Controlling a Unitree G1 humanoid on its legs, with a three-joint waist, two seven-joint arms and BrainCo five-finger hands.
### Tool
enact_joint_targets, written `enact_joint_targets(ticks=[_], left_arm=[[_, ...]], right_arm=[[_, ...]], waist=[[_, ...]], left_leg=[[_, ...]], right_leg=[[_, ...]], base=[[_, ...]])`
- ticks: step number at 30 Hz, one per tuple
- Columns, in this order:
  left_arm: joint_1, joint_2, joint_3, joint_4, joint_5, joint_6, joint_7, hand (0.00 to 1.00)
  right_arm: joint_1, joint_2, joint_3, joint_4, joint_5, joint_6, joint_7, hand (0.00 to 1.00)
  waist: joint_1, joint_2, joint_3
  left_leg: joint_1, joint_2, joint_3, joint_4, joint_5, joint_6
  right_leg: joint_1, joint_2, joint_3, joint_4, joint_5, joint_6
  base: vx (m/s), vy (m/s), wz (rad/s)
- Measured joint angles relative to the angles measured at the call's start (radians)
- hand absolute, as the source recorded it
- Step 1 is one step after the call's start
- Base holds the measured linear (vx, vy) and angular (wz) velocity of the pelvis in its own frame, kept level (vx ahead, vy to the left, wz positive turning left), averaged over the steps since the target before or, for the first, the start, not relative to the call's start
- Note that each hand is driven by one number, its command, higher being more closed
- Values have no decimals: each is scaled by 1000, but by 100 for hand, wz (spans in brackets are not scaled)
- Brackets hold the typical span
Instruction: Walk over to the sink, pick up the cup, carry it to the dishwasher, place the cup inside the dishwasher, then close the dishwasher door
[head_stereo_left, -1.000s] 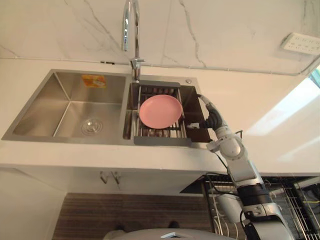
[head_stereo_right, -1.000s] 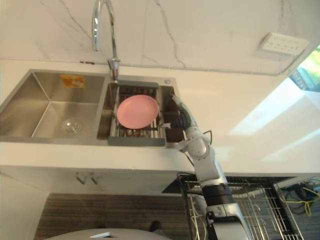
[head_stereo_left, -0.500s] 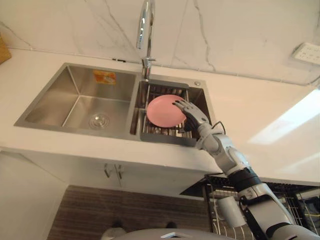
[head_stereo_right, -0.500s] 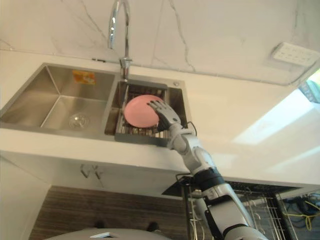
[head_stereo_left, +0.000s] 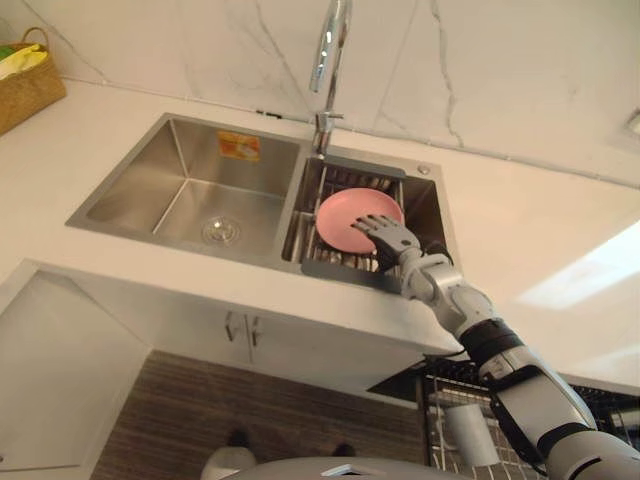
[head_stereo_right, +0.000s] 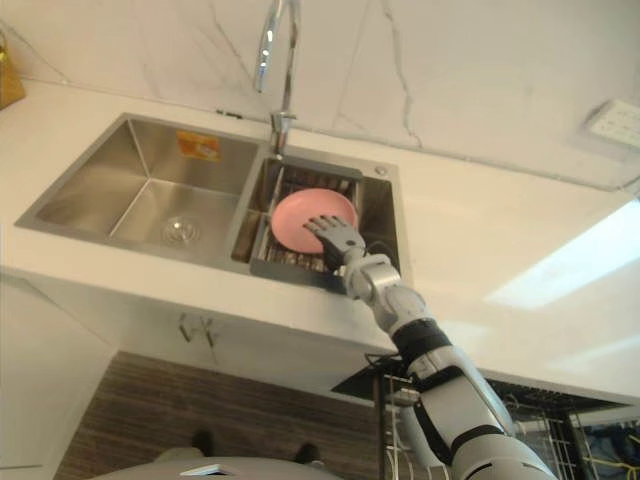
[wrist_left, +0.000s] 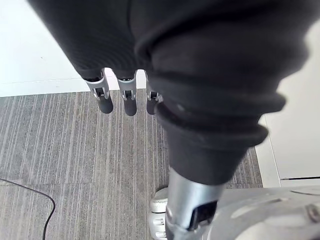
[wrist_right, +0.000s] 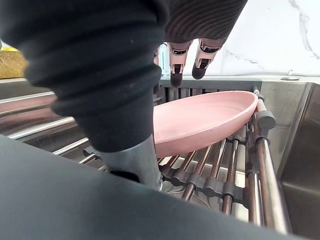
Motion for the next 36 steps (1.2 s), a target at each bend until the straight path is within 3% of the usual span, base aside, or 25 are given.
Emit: enact_joint_targets(ticks=[22,23,28,34,36], left_arm=[[7,25,-65,-33,0,-3,-18,0],[7,25,-65,-33,0,-4,-18,0],[6,25,-66,-32,0,-4,-25,0],[5,27,-67,-32,0,-15,-29,0],[5,27,-68,-32,0,-21,-29,0]], right_arm=[[-82,3,58,220,-63,75,0,0],[-88,2,57,238,-63,81,0,100],[-108,3,56,254,-62,80,-3,100],[-128,3,44,276,-56,81,-47,100],[-128,4,42,298,-56,81,-95,100]], waist=[[41,-4,33],[44,-3,34],[43,1,53],[50,1,54],[50,1,54]], left_leg=[[-4,-27,-35,-3,17,16],[-4,-27,-35,-3,18,16],[-1,-28,-35,-4,18,17],[-2,-28,-35,-4,17,16],[-2,-28,-35,-4,17,16]], right_leg=[[20,-19,-35,0,9,6],[20,-20,-35,0,9,6],[30,-21,-35,0,8,7],[30,-21,-35,0,7,7],[31,-21,-35,1,7,7]], base=[[2,11,5],[0,0,0],[0,0,0],[16,6,0],[0,0,0]])
